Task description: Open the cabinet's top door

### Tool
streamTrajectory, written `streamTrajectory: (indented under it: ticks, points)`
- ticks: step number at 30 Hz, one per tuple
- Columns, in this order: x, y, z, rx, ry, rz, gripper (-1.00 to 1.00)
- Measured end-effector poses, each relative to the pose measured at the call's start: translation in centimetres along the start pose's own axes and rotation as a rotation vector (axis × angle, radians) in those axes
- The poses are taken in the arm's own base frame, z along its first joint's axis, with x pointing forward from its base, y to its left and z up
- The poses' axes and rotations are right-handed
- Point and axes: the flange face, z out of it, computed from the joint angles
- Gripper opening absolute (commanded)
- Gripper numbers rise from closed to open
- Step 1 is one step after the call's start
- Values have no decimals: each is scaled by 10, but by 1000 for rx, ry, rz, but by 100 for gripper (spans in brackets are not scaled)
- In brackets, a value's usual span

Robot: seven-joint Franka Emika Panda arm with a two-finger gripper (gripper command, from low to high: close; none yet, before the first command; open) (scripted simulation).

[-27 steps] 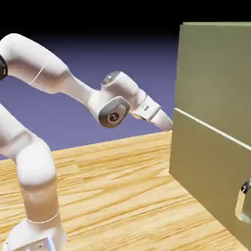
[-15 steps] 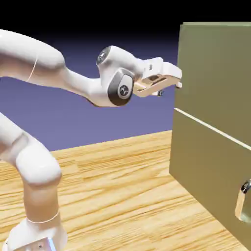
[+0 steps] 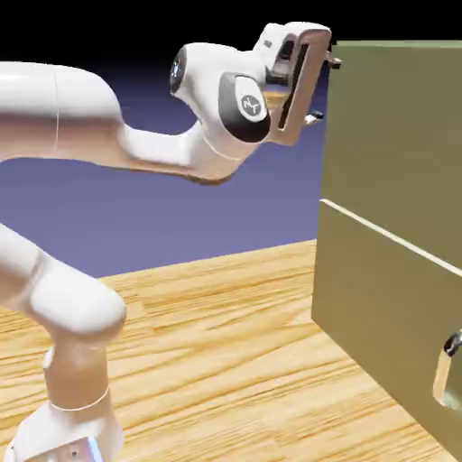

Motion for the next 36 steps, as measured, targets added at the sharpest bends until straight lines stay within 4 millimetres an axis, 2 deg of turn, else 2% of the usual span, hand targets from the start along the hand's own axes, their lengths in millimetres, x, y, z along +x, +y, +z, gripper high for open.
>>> streamTrajectory:
  ticks: [4,9,18,25,32,33,36]
  points:
    - [-10,25,-4,-46,41,-201,0]
    - [-33,51,-4,-103,65,-451,0]
    - [-99,86,14,-175,39,-902,0]
    - [-170,96,41,-175,-19,-1260,0]
    - [-251,90,74,-110,-81,-1624,0]
    - [-251,90,74,-110,-81,-1624,0]
    - [-251,94,104,-110,-80,-1622,0]
